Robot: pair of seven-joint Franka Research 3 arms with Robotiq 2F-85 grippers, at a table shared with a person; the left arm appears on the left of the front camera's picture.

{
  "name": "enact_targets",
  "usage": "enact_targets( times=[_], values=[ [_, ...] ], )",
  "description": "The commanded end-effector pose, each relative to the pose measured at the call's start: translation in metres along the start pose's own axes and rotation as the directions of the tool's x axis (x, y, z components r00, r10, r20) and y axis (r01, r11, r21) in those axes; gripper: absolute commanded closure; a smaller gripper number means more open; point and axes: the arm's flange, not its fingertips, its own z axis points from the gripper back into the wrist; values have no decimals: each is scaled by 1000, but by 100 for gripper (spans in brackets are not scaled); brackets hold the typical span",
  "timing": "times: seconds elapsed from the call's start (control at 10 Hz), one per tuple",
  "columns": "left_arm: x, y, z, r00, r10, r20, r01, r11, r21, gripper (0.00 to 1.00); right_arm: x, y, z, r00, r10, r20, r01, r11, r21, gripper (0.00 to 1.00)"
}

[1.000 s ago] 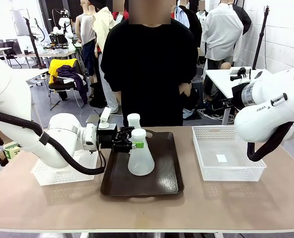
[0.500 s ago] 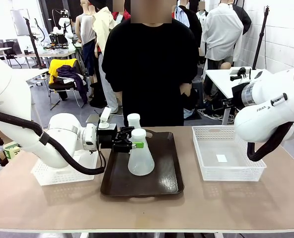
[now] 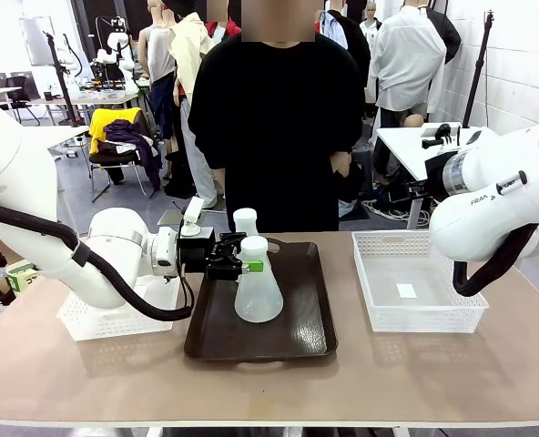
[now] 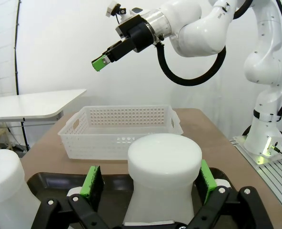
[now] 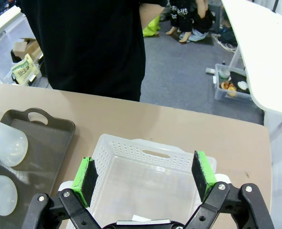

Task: Prepare the laboratory tools.
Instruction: Place the picked Big flask upright in the Handle tray as directed by the person.

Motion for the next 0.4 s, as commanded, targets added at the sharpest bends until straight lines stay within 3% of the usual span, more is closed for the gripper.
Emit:
enact_targets(
  times=[0.0, 0.3],
  values=[
    [0, 0, -1, 1000, -16, 9, 16, 1000, 2, 0, -1, 0, 0, 1000, 3, 30, -3, 1000, -1, 0],
    [0, 0, -1, 1000, -16, 9, 16, 1000, 2, 0, -1, 0, 0, 1000, 3, 30, -3, 1000, -1, 0]
  ],
)
